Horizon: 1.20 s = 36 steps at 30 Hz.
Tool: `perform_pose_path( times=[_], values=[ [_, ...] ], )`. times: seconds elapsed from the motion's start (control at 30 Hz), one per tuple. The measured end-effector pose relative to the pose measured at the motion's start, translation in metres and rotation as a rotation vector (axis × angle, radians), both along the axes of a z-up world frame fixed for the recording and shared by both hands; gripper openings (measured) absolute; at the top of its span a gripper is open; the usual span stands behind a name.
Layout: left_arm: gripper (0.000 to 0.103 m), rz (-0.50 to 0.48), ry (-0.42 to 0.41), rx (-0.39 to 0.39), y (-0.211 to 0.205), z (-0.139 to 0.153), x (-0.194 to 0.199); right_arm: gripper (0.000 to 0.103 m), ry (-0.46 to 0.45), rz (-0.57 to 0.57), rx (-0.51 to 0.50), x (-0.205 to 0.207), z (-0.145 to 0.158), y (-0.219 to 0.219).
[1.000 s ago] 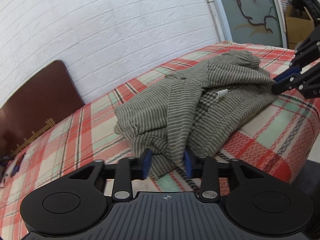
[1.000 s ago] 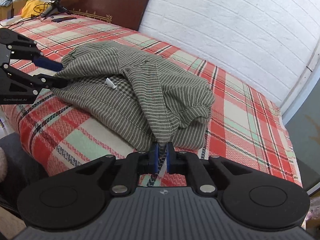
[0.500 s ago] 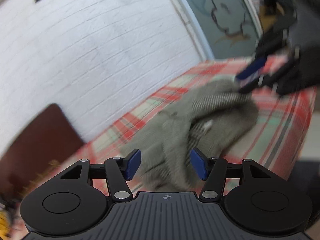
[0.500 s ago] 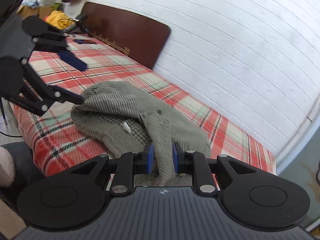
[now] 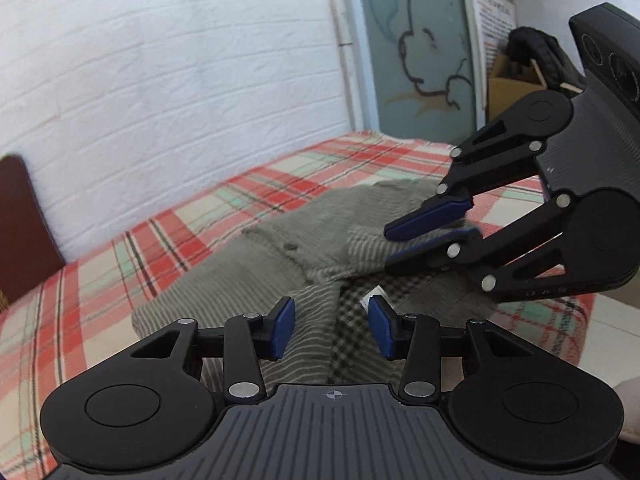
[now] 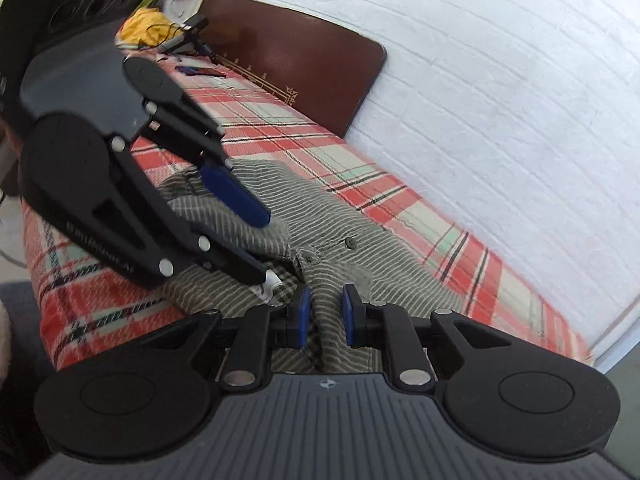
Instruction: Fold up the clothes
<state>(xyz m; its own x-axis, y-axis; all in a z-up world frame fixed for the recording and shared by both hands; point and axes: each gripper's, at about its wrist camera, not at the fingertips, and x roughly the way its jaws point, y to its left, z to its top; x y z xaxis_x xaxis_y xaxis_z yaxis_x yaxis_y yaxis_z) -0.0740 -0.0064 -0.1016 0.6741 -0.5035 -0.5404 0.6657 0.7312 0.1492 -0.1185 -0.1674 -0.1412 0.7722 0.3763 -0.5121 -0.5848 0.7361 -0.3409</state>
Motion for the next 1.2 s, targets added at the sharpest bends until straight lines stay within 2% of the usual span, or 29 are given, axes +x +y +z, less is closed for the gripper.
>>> perform_pose_path(
  times=[0.07,0.2,0.27,0.43,0.6,0.63,0.7,0.8,0.87,0.93,1.0,1.1,1.2],
  values=[
    [0.053,0.04,0.042,0.002,0.007,-0.01,0.011,0.019,0.078,-0.035,0.069,0.012,-0.003,-0.008],
    [0.056,0.073,0.101,-0.096,0.025,-0.008,0.017,0.022,0.165,-0.051,0.125,0.021,-0.012,-0.015],
    [0.058,0.082,0.115,-0.135,0.032,-0.001,0.016,0.024,0.177,-0.04,0.166,0.019,-0.001,-0.019],
    [0.064,0.097,0.102,-0.22,0.052,0.03,0.015,0.036,0.174,-0.061,0.343,0.021,0.039,-0.045],
    [0.064,0.083,0.072,-0.308,0.054,0.054,0.02,0.035,0.121,-0.163,0.399,0.041,0.053,-0.067],
    [0.064,0.064,0.075,-0.304,0.049,0.052,0.019,0.033,0.121,-0.177,0.407,0.043,0.052,-0.07],
    [0.064,0.027,0.082,-0.297,0.039,0.048,0.017,0.022,0.146,-0.192,0.414,0.047,0.044,-0.073],
    [0.064,0.051,0.15,-0.26,0.03,0.024,0.024,0.021,0.193,-0.218,0.388,0.048,0.024,-0.073],
    [0.064,0.092,0.233,-0.258,0.03,0.003,0.034,0.021,0.268,-0.247,0.384,0.054,0.008,-0.075],
    [0.061,0.111,0.256,-0.27,0.035,-0.006,0.037,0.021,0.32,-0.257,0.392,0.057,-0.003,-0.077],
    [0.062,0.124,0.235,-0.3,0.042,0.005,0.032,0.021,0.312,-0.253,0.417,0.055,0.003,-0.08],
    [0.071,0.151,0.148,-0.347,0.06,0.03,0.025,0.023,0.245,-0.242,0.475,0.05,0.027,-0.089],
    [0.072,0.18,0.165,-0.402,0.074,0.039,0.045,0.023,0.221,-0.23,0.501,0.063,0.04,-0.093]
  ],
)
